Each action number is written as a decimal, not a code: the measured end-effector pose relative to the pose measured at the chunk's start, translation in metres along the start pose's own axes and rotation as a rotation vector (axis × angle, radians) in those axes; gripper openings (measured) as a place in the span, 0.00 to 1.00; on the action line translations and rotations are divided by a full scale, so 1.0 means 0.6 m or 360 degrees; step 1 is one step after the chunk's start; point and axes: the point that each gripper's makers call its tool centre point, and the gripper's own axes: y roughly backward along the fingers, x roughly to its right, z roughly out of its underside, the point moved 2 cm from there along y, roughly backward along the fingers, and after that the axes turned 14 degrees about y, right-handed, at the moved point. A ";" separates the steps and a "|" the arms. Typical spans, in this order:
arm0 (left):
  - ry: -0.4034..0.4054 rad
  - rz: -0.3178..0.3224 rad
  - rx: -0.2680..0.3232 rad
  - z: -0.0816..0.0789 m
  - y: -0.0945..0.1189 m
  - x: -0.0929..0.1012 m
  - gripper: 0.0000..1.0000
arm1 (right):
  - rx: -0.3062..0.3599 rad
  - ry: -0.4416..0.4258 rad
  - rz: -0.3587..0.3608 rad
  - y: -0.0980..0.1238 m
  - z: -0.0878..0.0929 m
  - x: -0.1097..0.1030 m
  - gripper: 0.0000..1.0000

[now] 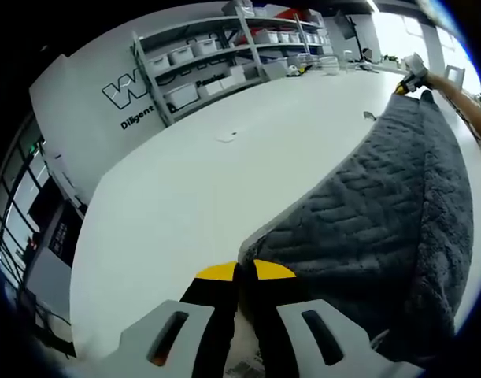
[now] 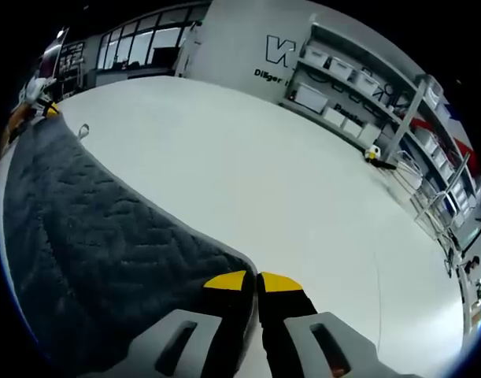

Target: Open the folded towel by lifting each exposed corner and separating the folded layers until the towel lies flat within the target outline without major curled edges

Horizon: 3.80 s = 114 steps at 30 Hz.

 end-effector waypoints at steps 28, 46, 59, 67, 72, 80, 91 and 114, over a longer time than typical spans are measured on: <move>0.0045 -0.0042 -0.0036 -0.024 -0.039 -0.055 0.05 | 0.0020 -0.0037 -0.0005 -0.061 -0.048 0.021 0.01; 0.0024 -0.0126 -0.0071 -0.051 -0.077 -0.082 0.05 | 0.0038 -0.0031 -0.0004 -0.096 -0.072 0.038 0.01; 0.0032 -0.0135 -0.0085 -0.058 -0.090 -0.099 0.05 | 0.0052 -0.0006 0.0005 -0.118 -0.088 0.046 0.01; 0.0004 -0.0162 -0.0109 -0.065 -0.101 -0.113 0.05 | 0.0038 0.0025 0.0021 -0.139 -0.103 0.060 0.01; -0.0014 -0.0176 -0.0129 -0.067 -0.105 -0.118 0.05 | 0.0037 0.0024 0.0020 -0.144 -0.107 0.060 0.01; -0.0045 -0.0205 -0.0145 -0.069 -0.108 -0.120 0.05 | 0.0028 0.0035 0.0024 -0.145 -0.109 0.057 0.01; -0.0038 -0.0241 -0.0110 -0.070 -0.100 -0.120 0.17 | 0.0030 0.0015 0.0132 -0.132 -0.115 0.072 0.17; 0.0227 -0.0048 0.0072 -0.067 -0.016 -0.089 0.79 | 0.0045 -0.0095 0.0125 -0.043 -0.107 0.058 0.64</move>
